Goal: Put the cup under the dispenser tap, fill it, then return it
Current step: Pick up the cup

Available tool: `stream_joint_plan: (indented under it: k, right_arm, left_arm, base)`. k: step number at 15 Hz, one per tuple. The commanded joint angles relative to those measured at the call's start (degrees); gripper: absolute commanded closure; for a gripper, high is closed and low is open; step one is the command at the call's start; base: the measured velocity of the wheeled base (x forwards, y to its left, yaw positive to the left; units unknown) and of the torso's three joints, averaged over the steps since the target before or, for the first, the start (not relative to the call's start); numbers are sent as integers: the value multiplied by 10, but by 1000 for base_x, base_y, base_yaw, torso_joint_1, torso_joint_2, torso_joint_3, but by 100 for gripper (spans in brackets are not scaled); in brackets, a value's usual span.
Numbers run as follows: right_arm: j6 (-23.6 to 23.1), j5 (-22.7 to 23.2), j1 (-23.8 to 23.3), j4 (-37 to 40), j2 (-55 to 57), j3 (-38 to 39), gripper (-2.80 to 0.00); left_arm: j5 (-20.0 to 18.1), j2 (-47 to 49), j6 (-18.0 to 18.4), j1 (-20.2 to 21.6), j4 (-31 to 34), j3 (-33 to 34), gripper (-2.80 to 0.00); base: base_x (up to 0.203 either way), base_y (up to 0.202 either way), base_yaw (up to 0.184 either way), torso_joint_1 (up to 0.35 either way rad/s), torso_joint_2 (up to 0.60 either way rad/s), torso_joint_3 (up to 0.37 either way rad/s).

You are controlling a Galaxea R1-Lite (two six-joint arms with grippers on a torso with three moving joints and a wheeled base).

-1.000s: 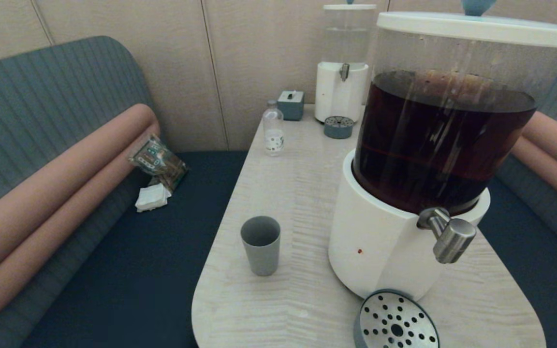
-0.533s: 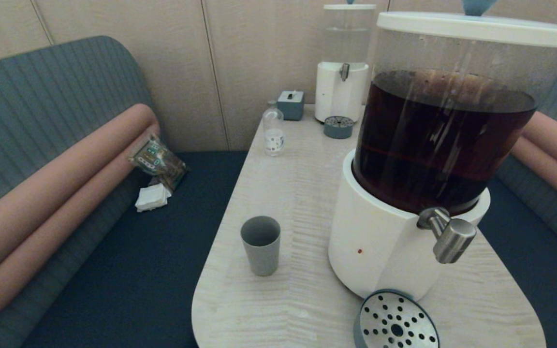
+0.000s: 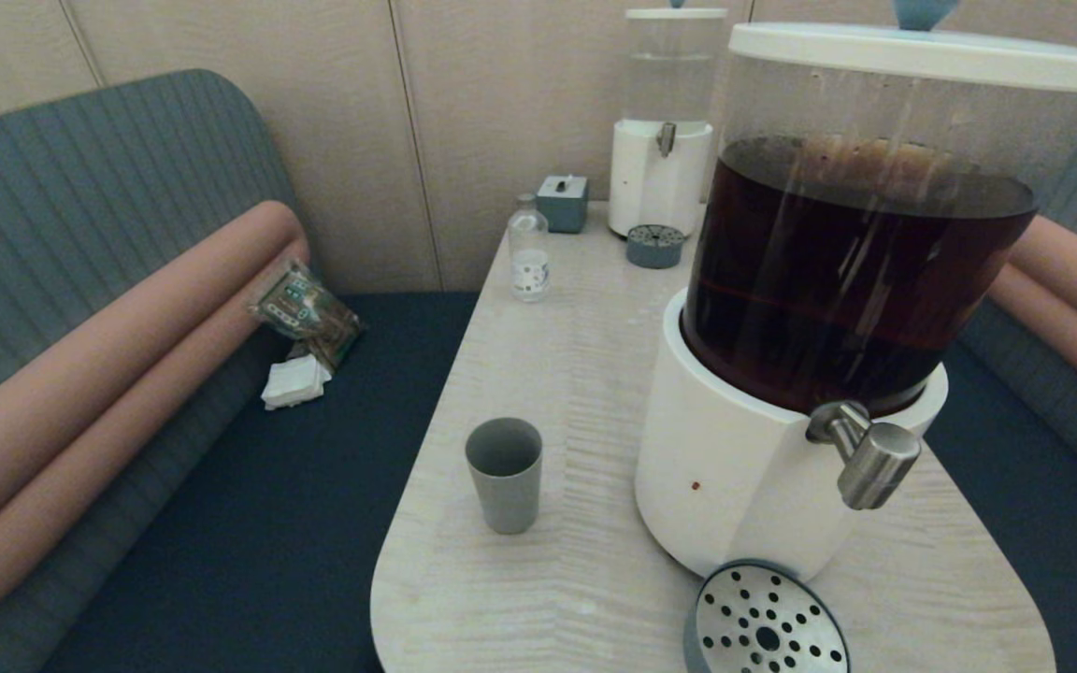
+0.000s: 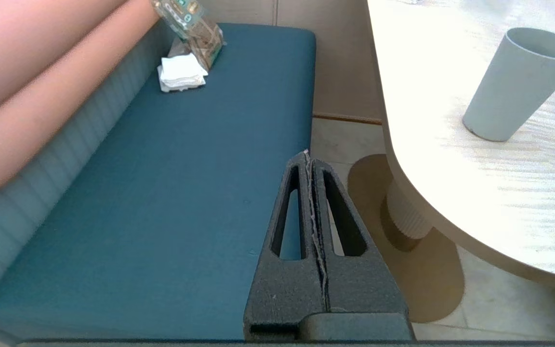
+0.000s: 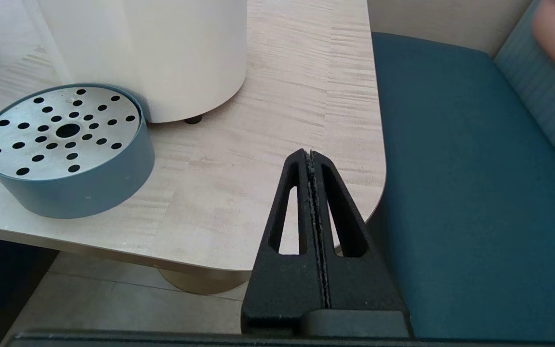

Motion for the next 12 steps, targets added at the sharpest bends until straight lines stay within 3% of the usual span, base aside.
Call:
stream_joint_plan:
  k: [1,4,7,9,12]
  right_arm:
    - [-1,0,0,0,-1,5,0]
    - [-1,0,0,0,-1,5,0]
    - [-1,0,0,0,-2,5,0]
    - [-1,0,0,0,-2,5,0]
    - [-1,0,0,0,-1,5,0]
  left_arm:
    - [0,1,6,0,1,-1,0]
    - [-3,0,7,0,2,-14,0]
    - [-19,3,4,0,55,-96,0]
    - [-56,25,-4,0,106,-152,0]
    - [-138,94,-18,-1,115,-183,0]
  base:
    - [0,0,0,0,0,0]
    - [0,0,0,0,0,0]
    - [0,0,0,0,0,0]
    - [0,0,0,0,0,0]
    - [0,0,0,0,0,0]
